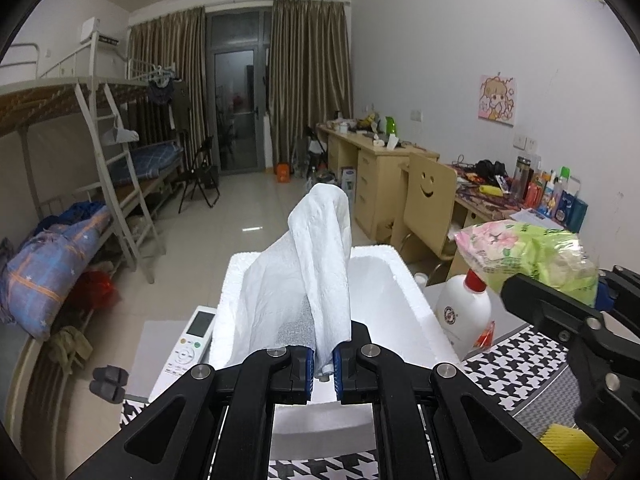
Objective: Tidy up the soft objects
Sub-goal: 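Drop the white towel into the foam box while the right tool drops the green package in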
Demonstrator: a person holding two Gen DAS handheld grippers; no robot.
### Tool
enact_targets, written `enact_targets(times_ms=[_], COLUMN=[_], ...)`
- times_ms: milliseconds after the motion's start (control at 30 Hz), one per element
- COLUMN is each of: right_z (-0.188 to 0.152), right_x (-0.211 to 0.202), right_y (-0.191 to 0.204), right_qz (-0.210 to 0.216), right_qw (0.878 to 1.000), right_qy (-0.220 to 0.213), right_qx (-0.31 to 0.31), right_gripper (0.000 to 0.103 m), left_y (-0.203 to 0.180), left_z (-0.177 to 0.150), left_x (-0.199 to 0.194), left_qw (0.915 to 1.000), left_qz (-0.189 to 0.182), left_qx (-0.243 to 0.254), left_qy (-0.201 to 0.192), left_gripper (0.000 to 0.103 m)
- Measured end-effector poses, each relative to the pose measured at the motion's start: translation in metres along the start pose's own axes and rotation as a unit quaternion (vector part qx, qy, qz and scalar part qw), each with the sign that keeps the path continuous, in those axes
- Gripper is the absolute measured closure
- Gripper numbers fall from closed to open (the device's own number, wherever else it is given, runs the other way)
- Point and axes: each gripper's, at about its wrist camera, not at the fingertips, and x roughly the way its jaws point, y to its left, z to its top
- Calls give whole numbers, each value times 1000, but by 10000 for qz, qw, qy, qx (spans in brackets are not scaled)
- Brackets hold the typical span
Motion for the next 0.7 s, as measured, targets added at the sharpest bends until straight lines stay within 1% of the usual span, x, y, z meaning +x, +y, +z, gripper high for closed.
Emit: enact_targets(times_ms=[167,200,233,267,300,333,400,467,500,533,667,700], right_z=[3,3,4,5,6,6,7,8,8,9,10,11], right_x=[5,6,6,6,7,7,8,9,9,9,12,13], right_y=[0,1,1,2,3,3,4,5,6,6,8,7], right_qz=[-6,-6,-20,-26,-23,-25,-32,-24,-29,-14,17,18], right_qw=[10000,10000,10000,10000,10000,10000,10000,9999,9999,9999,9999,9999], right_qy=[54,65,74,77,79,76,78,89,88,96,111,114], right_qx=[-30,-30,-30,-34,-43,-48,-49,-54,-60,-68,-87,-82], right_gripper=[71,71,71,71,71,71,71,71,71,71,71,71], left_y=[-1,-2,-3,-2,-3,-2,0,3,3,5,14,16], left_z=[3,2,3,3,2,1,0,-1,0,1,3,3], left_x=[13,16,19,22,23,23,22,20,20,17,8,5], left_qw=[9998,9996,9995,9993,9992,9991,9992,9991,9992,9994,9997,9997], left_qz=[-69,-78,-74,-62,-41,0,51,33,33,60,184,204], left_qx=[75,94,104,114,120,128,112,97,84,66,-20,-57], left_qy=[168,237,301,351,386,405,379,411,398,341,173,136], left_gripper=[94,89,76,67,47,35,32,25,20,17,14,11])
